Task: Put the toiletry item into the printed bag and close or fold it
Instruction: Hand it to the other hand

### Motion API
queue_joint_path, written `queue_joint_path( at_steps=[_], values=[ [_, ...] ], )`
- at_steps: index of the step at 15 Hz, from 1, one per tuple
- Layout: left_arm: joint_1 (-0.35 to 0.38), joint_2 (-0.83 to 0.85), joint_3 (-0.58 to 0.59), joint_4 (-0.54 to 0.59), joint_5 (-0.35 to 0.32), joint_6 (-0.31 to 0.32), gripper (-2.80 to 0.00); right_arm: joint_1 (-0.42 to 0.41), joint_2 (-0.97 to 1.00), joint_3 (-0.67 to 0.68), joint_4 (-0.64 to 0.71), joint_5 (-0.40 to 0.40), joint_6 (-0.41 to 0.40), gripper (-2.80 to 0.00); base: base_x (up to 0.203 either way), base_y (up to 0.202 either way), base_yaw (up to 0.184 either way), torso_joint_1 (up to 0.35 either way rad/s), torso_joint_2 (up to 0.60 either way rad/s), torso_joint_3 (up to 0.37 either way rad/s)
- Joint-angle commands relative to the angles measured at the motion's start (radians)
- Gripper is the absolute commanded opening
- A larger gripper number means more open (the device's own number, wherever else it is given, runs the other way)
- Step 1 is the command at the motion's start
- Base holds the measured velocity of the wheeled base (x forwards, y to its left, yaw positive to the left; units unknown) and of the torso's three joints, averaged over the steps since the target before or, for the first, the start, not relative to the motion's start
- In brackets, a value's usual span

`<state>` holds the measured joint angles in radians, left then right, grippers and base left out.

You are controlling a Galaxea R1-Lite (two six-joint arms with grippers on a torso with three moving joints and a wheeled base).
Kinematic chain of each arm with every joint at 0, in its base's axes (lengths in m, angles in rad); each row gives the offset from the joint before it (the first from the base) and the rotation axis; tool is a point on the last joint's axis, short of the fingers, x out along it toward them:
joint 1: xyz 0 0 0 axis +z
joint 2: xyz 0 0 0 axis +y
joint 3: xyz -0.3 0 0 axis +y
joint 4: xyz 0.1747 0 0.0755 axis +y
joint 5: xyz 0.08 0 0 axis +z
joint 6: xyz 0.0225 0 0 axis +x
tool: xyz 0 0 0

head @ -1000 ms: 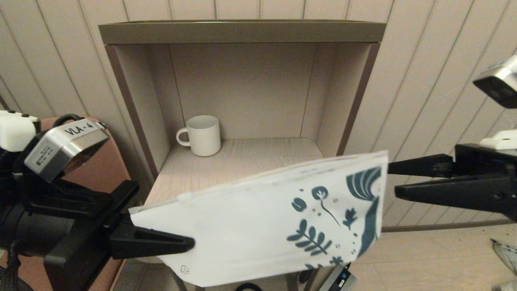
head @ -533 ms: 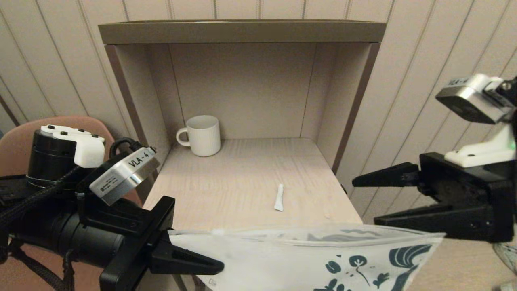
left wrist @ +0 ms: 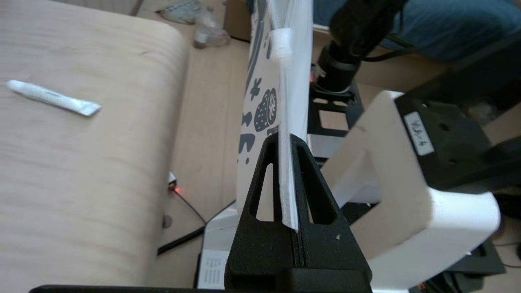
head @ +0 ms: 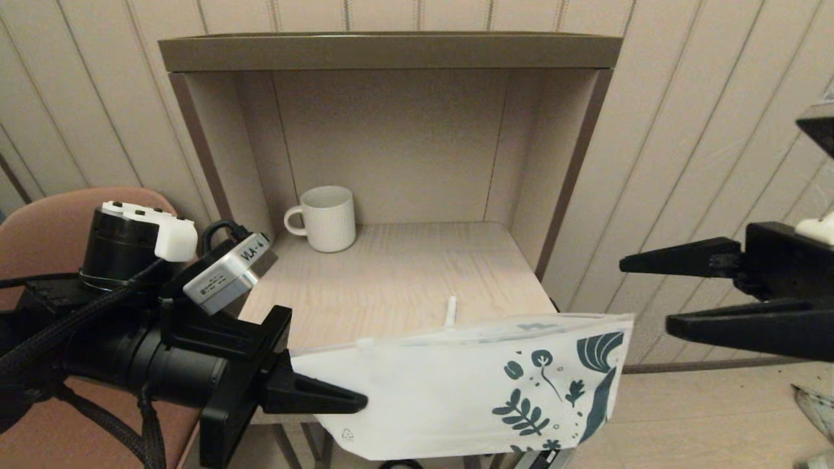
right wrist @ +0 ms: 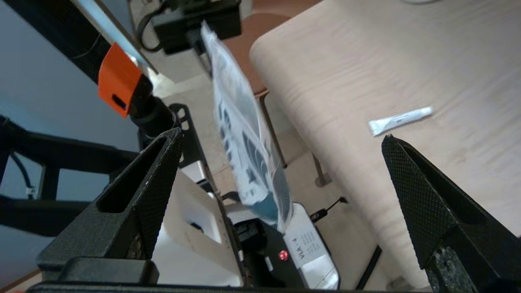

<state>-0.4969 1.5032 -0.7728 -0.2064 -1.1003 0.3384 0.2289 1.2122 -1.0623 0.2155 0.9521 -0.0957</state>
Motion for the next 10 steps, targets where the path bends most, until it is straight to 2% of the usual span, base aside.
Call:
queue_joint_path(
  at_steps=[1,4,6,7,10],
  values=[
    [0.009,0.014,-0.008,-0.001,-0.007,0.004,-2.8,-0.001,-0.018,0.031,0.001,0.019,-0.001,0.0,0.0,0.0,0.0,0.0,0.0,0.0],
    [0.009,-0.009,-0.015,-0.001,-0.012,0.004,-2.8,0.001,0.012,0.075,-0.007,0.098,-0.007,0.0,0.0,0.0,0.0,0.0,0.0,0.0],
    [0.008,-0.009,-0.059,0.006,-0.019,0.002,-2.8,0.001,0.042,0.104,-0.042,0.164,-0.05,0.0,0.0,0.0,0.0,0.0,0.0,0.0],
    [0.005,-0.006,-0.071,0.01,-0.034,0.001,-2.8,0.004,0.059,0.104,-0.05,0.178,-0.07,0.0,0.0,0.0,0.0,0.0,0.0,0.0],
    [0.0,-0.001,-0.075,0.011,-0.073,0.001,-2.8,0.081,0.076,0.101,-0.051,0.18,-0.126,0.0,0.0,0.0,0.0,0.0,0.0,0.0]
  ],
)
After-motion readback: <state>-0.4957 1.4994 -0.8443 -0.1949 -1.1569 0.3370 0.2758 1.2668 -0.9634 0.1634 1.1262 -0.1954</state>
